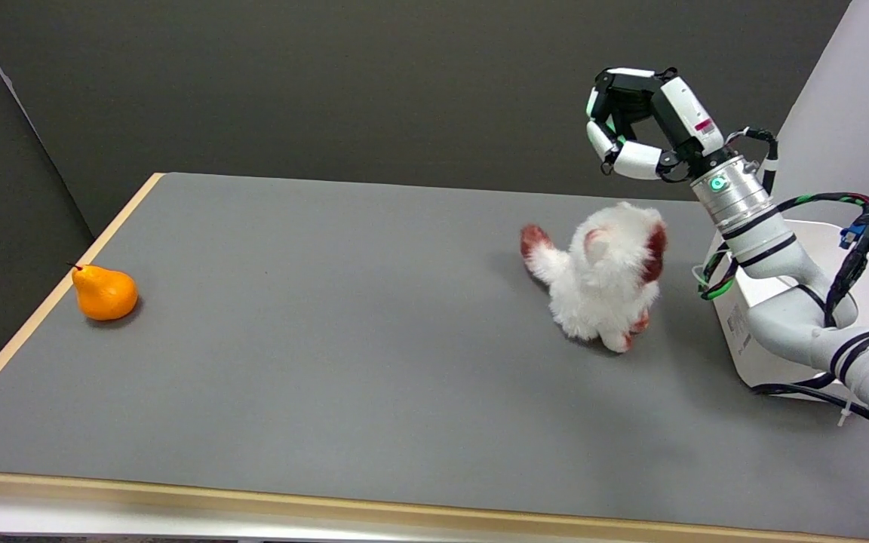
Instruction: Pick up the plush toy.
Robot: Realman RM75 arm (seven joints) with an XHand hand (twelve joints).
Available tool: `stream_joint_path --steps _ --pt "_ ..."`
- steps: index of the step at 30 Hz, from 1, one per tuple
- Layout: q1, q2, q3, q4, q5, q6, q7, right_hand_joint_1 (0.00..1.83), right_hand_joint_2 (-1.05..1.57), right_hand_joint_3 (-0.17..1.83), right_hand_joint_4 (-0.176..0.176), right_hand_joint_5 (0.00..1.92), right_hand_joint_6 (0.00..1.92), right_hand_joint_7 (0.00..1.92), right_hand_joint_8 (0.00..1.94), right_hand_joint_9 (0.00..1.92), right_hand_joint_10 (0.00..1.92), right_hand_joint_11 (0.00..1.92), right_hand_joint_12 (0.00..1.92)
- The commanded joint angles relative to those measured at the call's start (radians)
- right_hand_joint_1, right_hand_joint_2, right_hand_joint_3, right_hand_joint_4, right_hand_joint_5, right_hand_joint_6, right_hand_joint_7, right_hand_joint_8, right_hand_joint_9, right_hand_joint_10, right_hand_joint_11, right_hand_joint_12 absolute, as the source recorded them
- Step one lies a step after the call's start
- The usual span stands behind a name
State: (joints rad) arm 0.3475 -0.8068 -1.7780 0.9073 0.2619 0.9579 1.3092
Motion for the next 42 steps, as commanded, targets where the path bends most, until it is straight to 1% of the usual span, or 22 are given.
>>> stream_joint_path --steps 1,2,4,6,8,9,11,13,15,17,19,21,23,25,27,29,31,34,36,38,40,42 --pt "-0.034 0.022 0.008 -0.026 0.052 -0.01 0.001 1.2 0.94 0.64 -0.176 0.73 1.5 0.79 1.52 0.98 1.9 1.24 1.92" --pt "-0.05 0.021 0.007 -0.018 0.074 -0.008 0.001 1.2 0.95 0.63 -0.176 0.73 1.5 0.78 1.53 0.97 1.89 1.23 1.92" --pt "-0.086 0.019 0.009 0.002 0.102 -0.007 0.006 1.19 0.98 0.59 -0.171 0.71 1.51 0.77 1.52 0.93 1.83 1.12 1.92" --pt "-0.121 0.018 0.017 0.021 0.11 0.0 0.008 1.21 0.91 0.62 -0.102 0.71 1.44 0.95 1.33 0.95 1.63 0.95 1.92" --pt "-0.168 0.015 0.033 0.041 0.125 0.011 0.009 0.81 0.68 0.9 0.04 0.51 1.04 0.78 1.04 0.77 1.37 0.83 1.92" --pt "-0.19 0.014 0.04 0.05 0.131 0.015 0.009 0.72 0.67 0.9 0.045 0.47 0.94 0.73 0.96 0.72 1.33 0.75 1.85" --pt "-0.249 0.011 0.064 0.076 0.144 0.025 0.009 0.58 0.67 0.86 0.039 0.4 0.78 0.64 0.8 0.62 1.24 0.58 1.73" --pt "-0.289 0.011 0.073 0.1 0.153 0.031 0.009 0.46 0.65 0.84 0.032 0.35 0.66 0.56 0.66 0.5 1.1 0.45 1.68" --pt "-0.317 0.011 0.07 0.12 0.159 0.048 0.009 0.38 0.61 0.89 0.029 0.33 0.63 0.51 0.62 0.45 1.01 0.38 1.63" --pt "-0.328 0.011 0.058 0.129 0.159 0.068 0.009 0.37 0.65 0.81 0.019 0.32 0.57 0.48 0.54 0.36 1.0 0.3 1.55" --pt "-0.329 0.01 0.051 0.132 0.159 0.078 0.011 0.35 0.65 0.8 0.014 0.31 0.56 0.46 0.52 0.34 0.98 0.24 1.48" --pt "-0.329 0.009 0.045 0.123 0.159 0.083 0.02 0.26 0.61 0.91 0.006 0.29 0.56 0.41 0.53 0.32 0.89 0.16 1.37" --pt "-0.328 0.009 0.042 0.11 0.159 0.076 0.036 0.25 0.61 0.91 0.005 0.29 0.56 0.41 0.52 0.32 0.89 0.14 1.33" --pt "-0.325 0.009 0.041 0.095 0.159 0.061 0.044 0.31 0.62 0.86 0.004 0.29 0.54 0.42 0.5 0.31 0.92 0.06 1.32" --pt "-0.324 0.009 0.041 0.09 0.159 0.037 0.046 0.28 0.61 0.89 0.01 0.29 0.55 0.41 0.52 0.31 0.9 0.01 1.18" --pt "-0.321 0.009 0.042 0.088 0.155 0.014 0.046 0.26 0.6 0.91 0.014 0.29 0.56 0.4 0.53 0.31 0.87 0.0 1.11" --pt "-0.316 0.009 0.041 0.086 0.15 0.005 0.046 0.29 0.59 0.93 0.024 0.29 0.58 0.4 0.53 0.3 0.85 0.0 1.04" --pt "-0.312 0.009 0.033 0.081 0.15 -0.002 0.041 0.3 0.59 0.92 0.032 0.29 0.58 0.4 0.53 0.29 0.83 0.0 0.98" --pt "-0.312 0.01 0.031 0.075 0.14 -0.015 0.038 0.33 0.64 0.81 0.038 0.31 0.54 0.43 0.44 0.26 0.85 0.0 0.87" --pt "-0.312 0.011 0.03 0.067 0.111 -0.034 0.037 0.34 0.64 0.78 0.039 0.31 0.53 0.42 0.42 0.24 0.84 0.0 0.79" --pt "-0.312 0.011 0.03 0.061 0.081 -0.057 0.037 0.39 0.63 0.77 0.041 0.31 0.51 0.37 0.38 0.17 0.76 0.0 0.64" --pt "-0.314 0.011 0.03 0.05 0.057 -0.077 0.037 0.42 0.63 0.78 0.039 0.3 0.49 0.33 0.35 0.12 0.72 0.0 0.55"
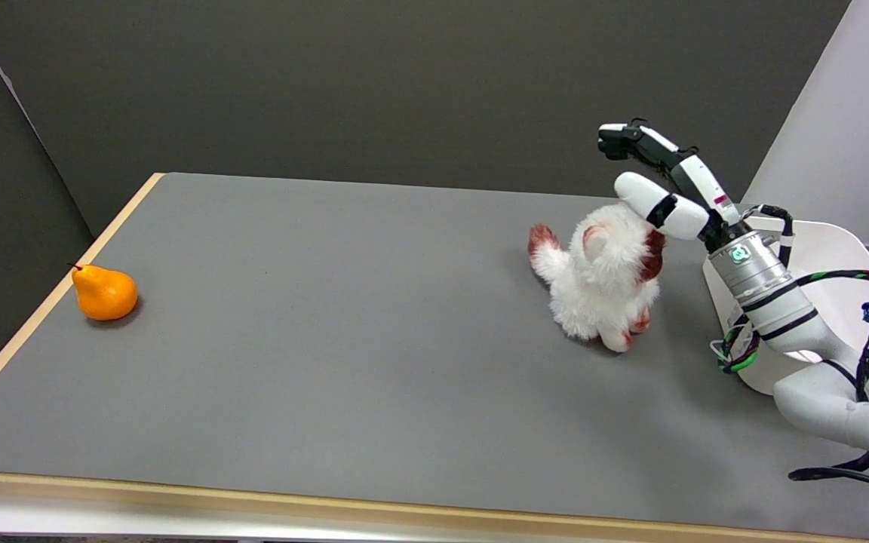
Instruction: Pick up the plush toy.
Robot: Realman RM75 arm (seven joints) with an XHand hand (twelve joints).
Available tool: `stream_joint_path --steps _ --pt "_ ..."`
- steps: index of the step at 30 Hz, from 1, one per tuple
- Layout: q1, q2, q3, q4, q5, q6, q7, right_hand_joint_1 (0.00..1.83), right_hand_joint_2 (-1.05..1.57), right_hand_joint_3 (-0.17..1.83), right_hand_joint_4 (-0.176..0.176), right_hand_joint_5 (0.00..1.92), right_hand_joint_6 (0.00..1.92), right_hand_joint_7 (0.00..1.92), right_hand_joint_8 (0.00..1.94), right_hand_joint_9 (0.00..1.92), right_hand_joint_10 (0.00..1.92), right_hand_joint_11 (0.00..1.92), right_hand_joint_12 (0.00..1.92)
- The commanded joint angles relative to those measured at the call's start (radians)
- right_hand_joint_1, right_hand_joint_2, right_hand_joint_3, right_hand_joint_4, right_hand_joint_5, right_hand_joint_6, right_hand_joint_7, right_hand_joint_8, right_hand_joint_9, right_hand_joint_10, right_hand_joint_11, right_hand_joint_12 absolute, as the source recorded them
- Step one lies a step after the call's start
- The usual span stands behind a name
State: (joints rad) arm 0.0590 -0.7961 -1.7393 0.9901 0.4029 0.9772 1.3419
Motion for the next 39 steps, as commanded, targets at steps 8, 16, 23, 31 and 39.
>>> stream_joint_path --steps 8,16,23,31,39 --pt "-0.024 0.001 0.014 -0.033 -0.159 -0.175 -0.076 0.47 0.63 0.78 0.027 0.28 0.46 0.27 0.31 0.05 0.66 0.0 0.17" --pt "-0.029 0.015 0.004 0.008 -0.172 -0.187 -0.136 0.47 0.63 0.77 0.018 0.28 0.47 0.28 0.32 0.05 0.67 0.0 0.16" --pt "-0.045 0.022 0.002 0.024 -0.19 -0.186 -0.129 0.48 0.63 0.77 0.014 0.29 0.49 0.3 0.34 0.06 0.69 0.0 0.3" --pt "-0.048 0.023 0.01 0.035 -0.237 -0.198 -0.14 1.02 0.67 0.97 0.005 0.37 0.71 0.44 0.53 0.45 1.11 0.52 1.73" --pt "-0.047 0.024 0.008 0.035 -0.265 -0.242 -0.141 1.6 0.97 0.42 0.049 0.42 1.24 0.53 0.69 0.7 1.5 0.81 1.88"
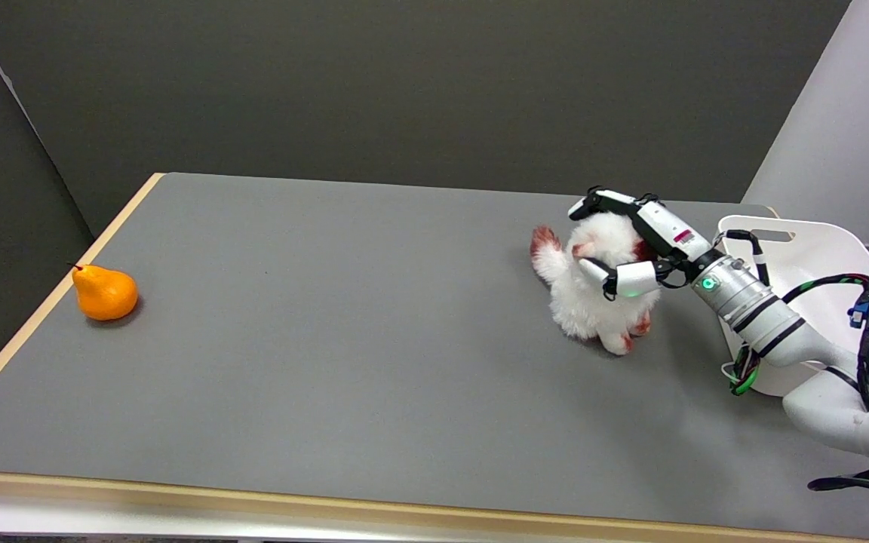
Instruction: Pick up the plush toy.
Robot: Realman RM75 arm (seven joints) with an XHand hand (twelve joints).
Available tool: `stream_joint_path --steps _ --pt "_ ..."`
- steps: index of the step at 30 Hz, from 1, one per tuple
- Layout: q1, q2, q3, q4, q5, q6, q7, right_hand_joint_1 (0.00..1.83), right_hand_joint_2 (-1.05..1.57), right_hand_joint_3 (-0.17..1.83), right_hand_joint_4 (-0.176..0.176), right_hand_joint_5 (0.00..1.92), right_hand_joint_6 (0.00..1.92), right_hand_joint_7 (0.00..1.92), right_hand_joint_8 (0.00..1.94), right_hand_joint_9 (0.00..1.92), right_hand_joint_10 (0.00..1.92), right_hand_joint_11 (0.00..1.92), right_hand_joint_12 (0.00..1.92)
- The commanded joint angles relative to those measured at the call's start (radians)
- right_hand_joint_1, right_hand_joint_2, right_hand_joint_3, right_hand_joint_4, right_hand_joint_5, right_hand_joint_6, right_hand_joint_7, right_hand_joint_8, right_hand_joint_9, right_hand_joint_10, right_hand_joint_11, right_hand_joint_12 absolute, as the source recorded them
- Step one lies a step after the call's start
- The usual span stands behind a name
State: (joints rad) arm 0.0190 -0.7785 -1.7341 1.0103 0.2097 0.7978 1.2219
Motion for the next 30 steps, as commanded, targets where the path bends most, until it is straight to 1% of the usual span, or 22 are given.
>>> stream_joint_path --steps 1,2,3,4,5,7,9,15,23,30 --pt "-0.006 0.006 0.003 0.014 -0.072 -0.065 -0.029 1.62 0.98 0.4 0.051 0.44 1.29 0.54 0.72 0.71 1.51 0.82 1.88" --pt "-0.006 0.005 0.003 0.013 -0.072 -0.065 -0.037 1.62 0.97 0.4 0.053 0.45 1.33 0.56 0.74 0.71 1.51 0.82 1.88" --pt "-0.006 0.004 0.003 0.013 -0.072 -0.064 -0.051 1.51 1.06 0.29 -0.016 0.52 1.44 0.62 0.95 0.74 1.48 0.84 1.85" --pt "-0.006 0.002 0.003 0.013 -0.072 -0.064 -0.066 1.37 1.16 0.15 -0.099 0.6 1.58 0.69 1.2 0.76 1.46 0.86 1.82" --pt "-0.006 0.0 0.004 0.013 -0.072 -0.064 -0.072 1.32 1.18 0.14 -0.125 0.62 1.62 0.72 1.3 0.77 1.45 0.86 1.81" --pt "-0.006 -0.004 0.005 0.011 -0.072 -0.064 -0.078 1.32 1.13 0.24 -0.11 0.62 1.62 0.73 1.33 0.77 1.45 0.86 1.82" --pt "-0.005 -0.006 0.006 0.008 -0.068 -0.055 -0.078 1.32 1.11 0.28 -0.103 0.62 1.62 0.74 1.36 0.77 1.45 0.87 1.83" --pt "-0.005 -0.006 0.021 0.012 -0.072 -0.05 -0.097 1.32 1.11 0.29 -0.099 0.62 1.62 0.74 1.36 0.77 1.45 0.89 1.83" --pt "-0.004 -0.006 0.052 0.048 -0.072 -0.029 -0.102 1.32 1.09 0.31 -0.105 0.63 1.61 0.74 1.35 0.78 1.45 0.85 1.81" --pt "-0.003 0.005 0.133 0.176 -0.072 -0.011 -0.169 1.33 1.1 0.31 -0.108 0.61 1.62 0.76 1.36 0.77 1.43 0.83 1.79"
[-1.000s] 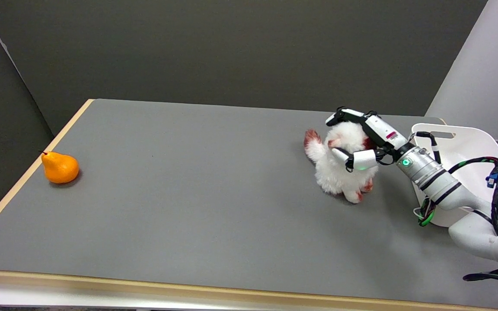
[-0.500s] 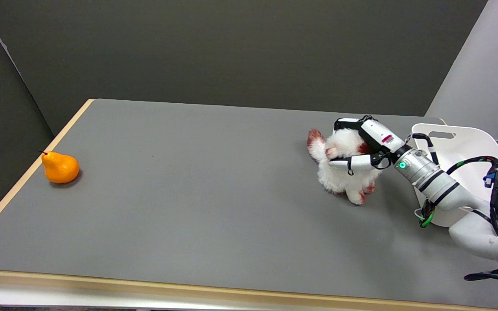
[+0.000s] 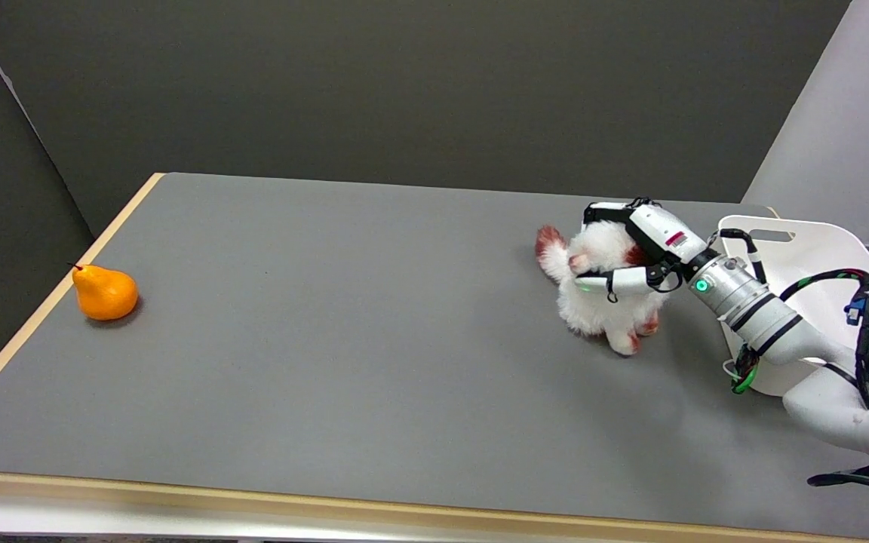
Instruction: Pick up the plush toy.
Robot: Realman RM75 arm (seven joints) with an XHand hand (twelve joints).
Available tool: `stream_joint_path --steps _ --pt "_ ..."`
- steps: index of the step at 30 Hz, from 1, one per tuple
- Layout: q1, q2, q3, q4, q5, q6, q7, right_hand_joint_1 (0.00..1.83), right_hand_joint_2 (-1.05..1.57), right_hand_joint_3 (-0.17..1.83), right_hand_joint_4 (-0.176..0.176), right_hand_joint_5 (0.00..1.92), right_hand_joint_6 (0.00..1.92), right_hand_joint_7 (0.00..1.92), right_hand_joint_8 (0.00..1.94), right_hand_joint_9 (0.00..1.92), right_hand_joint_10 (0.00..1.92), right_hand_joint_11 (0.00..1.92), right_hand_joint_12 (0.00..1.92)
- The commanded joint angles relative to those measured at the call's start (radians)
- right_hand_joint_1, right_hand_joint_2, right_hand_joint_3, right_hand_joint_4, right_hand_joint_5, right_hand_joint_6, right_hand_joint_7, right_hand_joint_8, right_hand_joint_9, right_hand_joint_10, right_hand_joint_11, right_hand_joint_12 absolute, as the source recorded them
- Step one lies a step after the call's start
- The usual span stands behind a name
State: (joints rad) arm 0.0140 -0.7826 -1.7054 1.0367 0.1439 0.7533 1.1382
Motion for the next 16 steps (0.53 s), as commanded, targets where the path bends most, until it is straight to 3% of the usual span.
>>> stream_joint_path --steps 1,16 --pt "0.003 0.012 0.123 0.171 -0.006 0.034 -0.1 1.33 1.1 0.3 -0.108 0.61 1.62 0.76 1.36 0.77 1.43 0.83 1.79" --pt "0.004 0.019 0.423 0.391 0.0 -0.035 -0.338 1.33 1.1 0.29 -0.123 0.61 1.63 0.77 1.33 0.78 1.42 0.83 1.77"
